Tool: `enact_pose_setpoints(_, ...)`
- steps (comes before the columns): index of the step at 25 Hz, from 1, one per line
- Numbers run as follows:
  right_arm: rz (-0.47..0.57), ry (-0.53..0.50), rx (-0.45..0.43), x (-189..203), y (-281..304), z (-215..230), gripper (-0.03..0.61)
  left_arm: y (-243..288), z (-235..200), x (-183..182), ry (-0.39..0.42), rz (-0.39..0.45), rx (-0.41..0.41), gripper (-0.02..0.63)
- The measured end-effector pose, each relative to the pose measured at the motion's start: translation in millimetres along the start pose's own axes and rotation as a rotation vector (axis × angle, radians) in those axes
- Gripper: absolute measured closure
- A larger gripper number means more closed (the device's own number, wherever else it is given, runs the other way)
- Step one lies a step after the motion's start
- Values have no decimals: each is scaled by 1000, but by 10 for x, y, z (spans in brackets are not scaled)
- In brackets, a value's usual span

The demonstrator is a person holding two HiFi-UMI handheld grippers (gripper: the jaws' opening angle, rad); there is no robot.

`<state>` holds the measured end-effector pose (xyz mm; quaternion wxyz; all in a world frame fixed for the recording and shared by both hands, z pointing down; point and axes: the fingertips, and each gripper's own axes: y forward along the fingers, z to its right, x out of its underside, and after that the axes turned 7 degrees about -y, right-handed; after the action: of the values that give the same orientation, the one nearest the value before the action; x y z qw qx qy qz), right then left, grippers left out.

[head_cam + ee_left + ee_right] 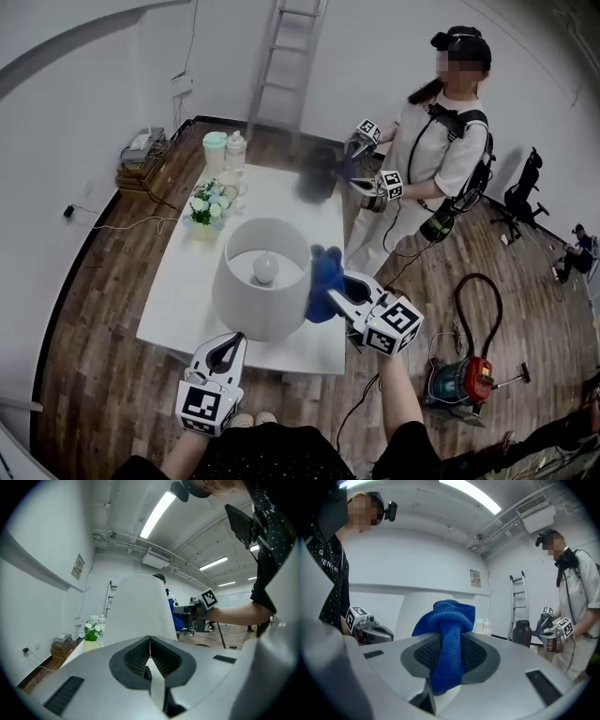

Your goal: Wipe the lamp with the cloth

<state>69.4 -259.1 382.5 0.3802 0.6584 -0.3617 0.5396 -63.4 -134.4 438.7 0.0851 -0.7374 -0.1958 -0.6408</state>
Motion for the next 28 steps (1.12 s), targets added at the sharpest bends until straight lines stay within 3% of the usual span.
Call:
enact_pose_setpoints(7, -172, 26, 16, 717, -28, 132, 474, 43, -9, 23, -8, -6, 4, 603)
enact_pose_setpoints(11, -71, 23, 53, 293, -63, 539, 474, 35, -18, 10, -9, -4, 0, 603)
enact_pose_setpoints(13, 3, 11, -2, -121, 35, 712, 472, 24, -29, 16, -14, -6, -5, 603)
enact_pose_setpoints(19, 125, 21, -346, -1103, 547, 747, 474, -4, -53, 37, -13, -11, -21, 603)
enact_pose_setpoints(24, 54, 30, -507, -974, 885, 583, 474, -9, -115, 40, -12, -21, -46, 603)
enact_pose_setpoints(28, 6, 30, -523, -643, 1017, 500, 474, 14, -162, 69, -21, -35, -57, 603)
